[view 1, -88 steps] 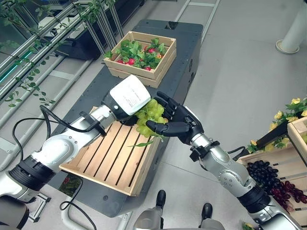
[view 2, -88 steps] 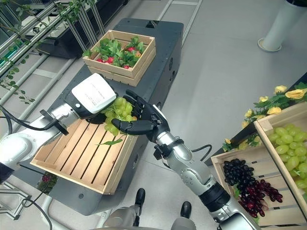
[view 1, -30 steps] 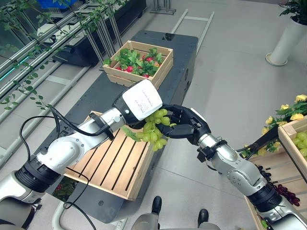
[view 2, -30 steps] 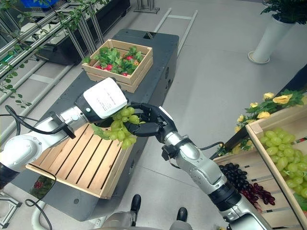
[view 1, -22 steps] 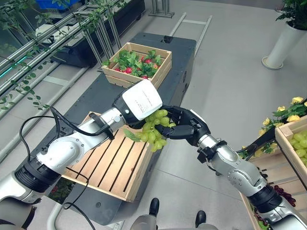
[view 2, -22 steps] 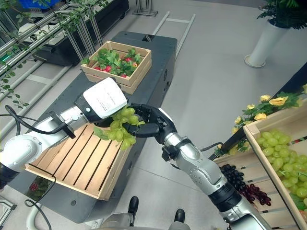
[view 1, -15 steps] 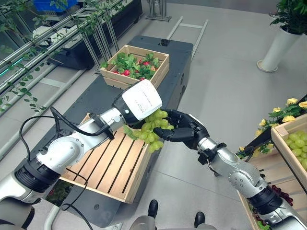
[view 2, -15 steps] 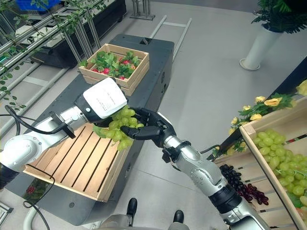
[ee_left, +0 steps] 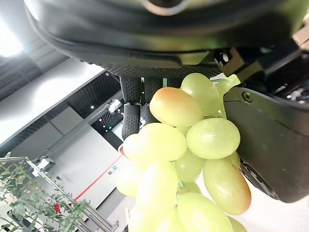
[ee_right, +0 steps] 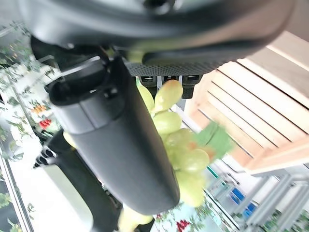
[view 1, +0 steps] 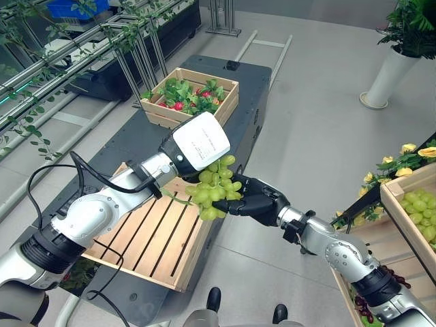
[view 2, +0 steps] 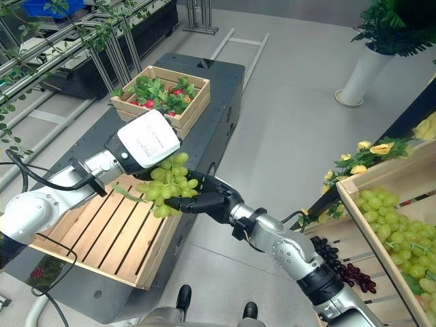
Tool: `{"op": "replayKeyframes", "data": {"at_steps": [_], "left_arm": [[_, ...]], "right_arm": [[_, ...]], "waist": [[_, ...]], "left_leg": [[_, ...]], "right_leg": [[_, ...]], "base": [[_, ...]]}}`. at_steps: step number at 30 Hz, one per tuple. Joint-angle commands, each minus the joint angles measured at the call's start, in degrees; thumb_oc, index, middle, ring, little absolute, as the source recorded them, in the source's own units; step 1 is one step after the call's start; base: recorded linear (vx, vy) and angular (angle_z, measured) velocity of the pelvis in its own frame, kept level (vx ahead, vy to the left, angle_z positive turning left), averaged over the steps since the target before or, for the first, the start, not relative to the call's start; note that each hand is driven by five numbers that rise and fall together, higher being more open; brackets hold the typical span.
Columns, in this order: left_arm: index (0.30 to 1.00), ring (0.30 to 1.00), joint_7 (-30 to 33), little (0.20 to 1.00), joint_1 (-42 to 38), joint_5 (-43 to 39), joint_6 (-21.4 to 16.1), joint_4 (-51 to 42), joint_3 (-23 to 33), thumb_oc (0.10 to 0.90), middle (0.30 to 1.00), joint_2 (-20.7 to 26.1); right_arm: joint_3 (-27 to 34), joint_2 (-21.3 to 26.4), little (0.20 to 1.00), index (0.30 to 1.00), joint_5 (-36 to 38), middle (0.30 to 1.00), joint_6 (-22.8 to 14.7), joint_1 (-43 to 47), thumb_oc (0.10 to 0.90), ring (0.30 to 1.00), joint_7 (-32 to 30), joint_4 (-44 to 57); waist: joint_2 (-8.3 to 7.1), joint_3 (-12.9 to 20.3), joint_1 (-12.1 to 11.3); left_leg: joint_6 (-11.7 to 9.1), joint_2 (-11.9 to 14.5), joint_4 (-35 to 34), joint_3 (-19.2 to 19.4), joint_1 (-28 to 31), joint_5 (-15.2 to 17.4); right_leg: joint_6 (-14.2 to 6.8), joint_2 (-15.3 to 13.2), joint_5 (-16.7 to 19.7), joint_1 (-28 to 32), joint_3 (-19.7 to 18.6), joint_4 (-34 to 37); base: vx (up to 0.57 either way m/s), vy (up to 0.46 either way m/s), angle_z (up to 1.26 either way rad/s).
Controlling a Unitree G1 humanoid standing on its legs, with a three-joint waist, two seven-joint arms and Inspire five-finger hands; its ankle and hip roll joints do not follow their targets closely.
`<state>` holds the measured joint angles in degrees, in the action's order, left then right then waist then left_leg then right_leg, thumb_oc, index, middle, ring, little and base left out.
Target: Pick up the fruits from the basket on one side to the basket on the other side
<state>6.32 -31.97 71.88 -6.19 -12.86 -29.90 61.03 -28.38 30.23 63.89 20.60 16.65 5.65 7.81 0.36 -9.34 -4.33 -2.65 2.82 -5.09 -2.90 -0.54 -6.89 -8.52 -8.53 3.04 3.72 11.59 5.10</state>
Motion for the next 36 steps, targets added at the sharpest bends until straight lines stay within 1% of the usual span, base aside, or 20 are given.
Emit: {"op": "replayKeyframes", "data": {"at_steps": [1,7,17,24,26,31,36], "left_arm": [[0.300,0.300,5.8,0.300,-5.5,-2.9,5.6,-3.2,7.0,0.400,0.300,-6.4],[0.300,0.300,7.5,0.300,-4.4,-4.8,5.3,-3.0,7.5,0.400,0.300,-7.2],[0.300,0.300,6.5,0.300,-3.5,-5.6,3.7,-3.5,7.4,0.400,0.300,-8.8],[0.300,0.300,6.6,0.300,-2.5,-7.9,4.2,-3.2,7.5,0.400,0.300,-8.9],[0.300,0.300,6.8,0.300,-1.9,-8.6,3.8,-2.9,7.6,0.400,0.300,-9.0],[0.300,0.300,6.9,0.300,-1.4,-10.5,3.7,-2.7,7.2,0.400,0.300,-8.8],[0.300,0.300,7.4,0.300,-0.2,-12.5,4.1,-2.2,7.4,0.400,0.300,-9.1]], "right_arm": [[-7.5,-7.1,0.900,0.900,3.0,0.900,-0.5,0.9,0.800,0.900,7.2,3.5],[-7.2,-7.5,0.900,0.900,1.6,0.900,-1.2,0.8,0.800,0.900,7.3,2.7],[-6.8,-8.8,0.900,0.900,3.1,0.900,-2.3,0.8,0.800,0.900,6.0,2.4],[-6.1,-9.7,0.900,0.900,8.4,0.900,-4.0,-0.1,0.800,0.900,5.0,3.1],[-5.9,-10.6,0.900,0.900,10.6,0.900,-5.4,-0.7,0.800,0.900,4.2,3.0],[-5.4,-12.1,0.900,0.900,12.8,0.900,-6.8,-1.5,0.800,0.900,3.4,2.7],[-4.6,-13.2,0.900,0.900,13.5,0.900,-9.1,-2.4,0.800,0.900,1.6,2.9]], "waist": [[-0.95,10.4,-0.3],[-0.99,10.4,-0.4],[-1.03,10.2,-0.5],[-0.89,10.1,-0.5],[-0.82,10.1,-0.6],[-0.57,10.0,-0.8],[-0.44,9.8,-0.9]], "left_leg": [[-1.5,0.6,0.1,3.4,4.7,7.4],[-1.4,0.5,0.1,3.2,4.7,7.5],[-1.4,0.5,0.1,2.9,4.6,7.5],[-1.4,0.7,0.1,3.0,4.6,7.4],[-1.4,0.6,0.1,2.8,4.5,7.4],[-1.3,0.5,0.1,2.7,4.3,7.5],[-1.2,0.4,0.1,2.4,4.1,7.5]], "right_leg": [[-0.4,-1.5,-0.4,0.9,-0.5,-0.1],[-0.4,-1.5,-0.4,0.9,-0.7,-0.1],[-0.5,-1.6,-0.3,0.9,-0.8,-0.1],[-0.6,-1.6,-0.4,0.8,-0.8,-0.1],[-0.6,-1.6,-0.3,0.8,-0.7,-0.1],[-0.7,-1.7,-0.4,0.6,-0.6,-0.1],[-0.7,-1.7,-0.3,0.5,-0.5,-0.1]], "base": [[0.00,0.000,0.00],[0.00,0.000,0.00],[0.00,0.000,0.00],[0.00,0.000,0.00],[0.00,0.000,0.00],[0.00,0.000,0.00],[0.00,0.000,0.00]]}}
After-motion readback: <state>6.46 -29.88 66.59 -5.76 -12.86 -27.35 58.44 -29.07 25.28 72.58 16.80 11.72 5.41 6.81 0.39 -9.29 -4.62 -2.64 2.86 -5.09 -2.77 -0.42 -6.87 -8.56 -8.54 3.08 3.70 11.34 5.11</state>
